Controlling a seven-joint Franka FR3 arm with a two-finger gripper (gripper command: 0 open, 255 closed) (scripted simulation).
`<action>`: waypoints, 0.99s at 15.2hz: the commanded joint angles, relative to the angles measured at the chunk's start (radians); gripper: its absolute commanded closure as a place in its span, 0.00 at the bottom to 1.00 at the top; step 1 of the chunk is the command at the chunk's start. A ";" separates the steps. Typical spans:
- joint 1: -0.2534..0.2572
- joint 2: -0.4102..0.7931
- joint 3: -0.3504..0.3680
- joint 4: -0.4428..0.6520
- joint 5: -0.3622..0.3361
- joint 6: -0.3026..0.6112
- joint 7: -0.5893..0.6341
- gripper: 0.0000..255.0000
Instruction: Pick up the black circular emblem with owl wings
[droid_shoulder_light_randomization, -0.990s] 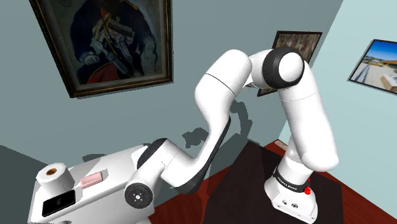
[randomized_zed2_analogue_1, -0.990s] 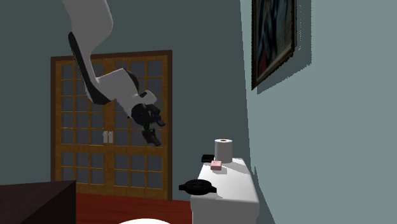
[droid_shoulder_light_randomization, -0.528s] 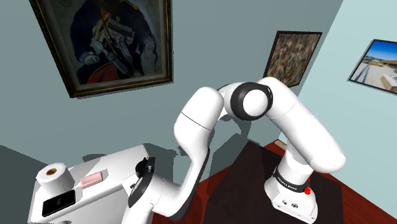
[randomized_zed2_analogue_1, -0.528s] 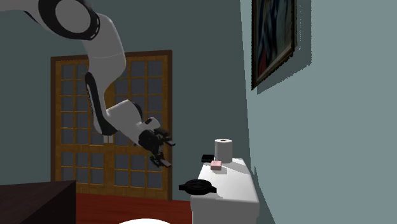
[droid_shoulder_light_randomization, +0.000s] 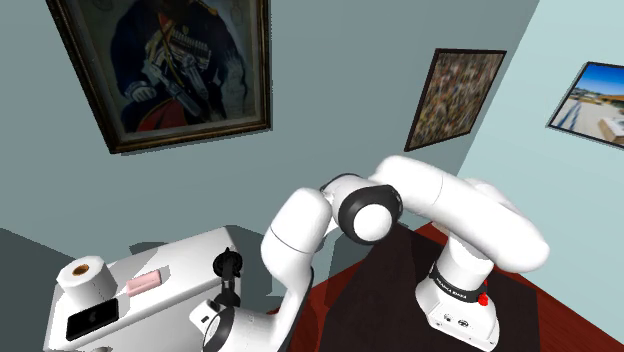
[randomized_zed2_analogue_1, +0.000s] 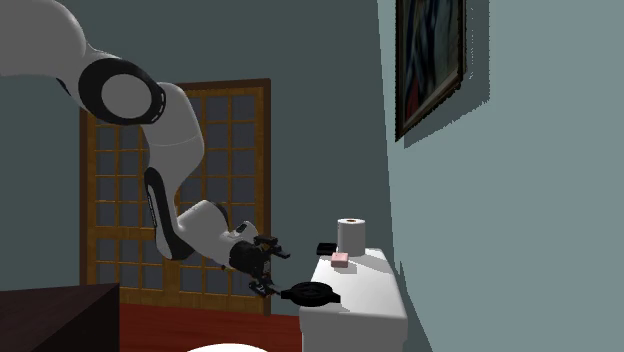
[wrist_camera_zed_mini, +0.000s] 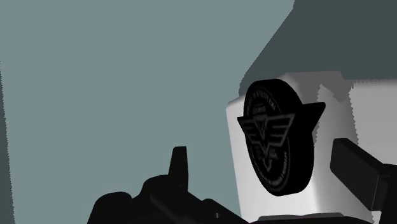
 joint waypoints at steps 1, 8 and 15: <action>0.010 0.037 -0.009 0.036 -0.010 0.002 -0.001 0.00; 0.022 0.102 -0.019 0.100 -0.020 0.010 0.003 1.00; 0.022 0.102 -0.019 0.100 -0.020 0.011 0.002 1.00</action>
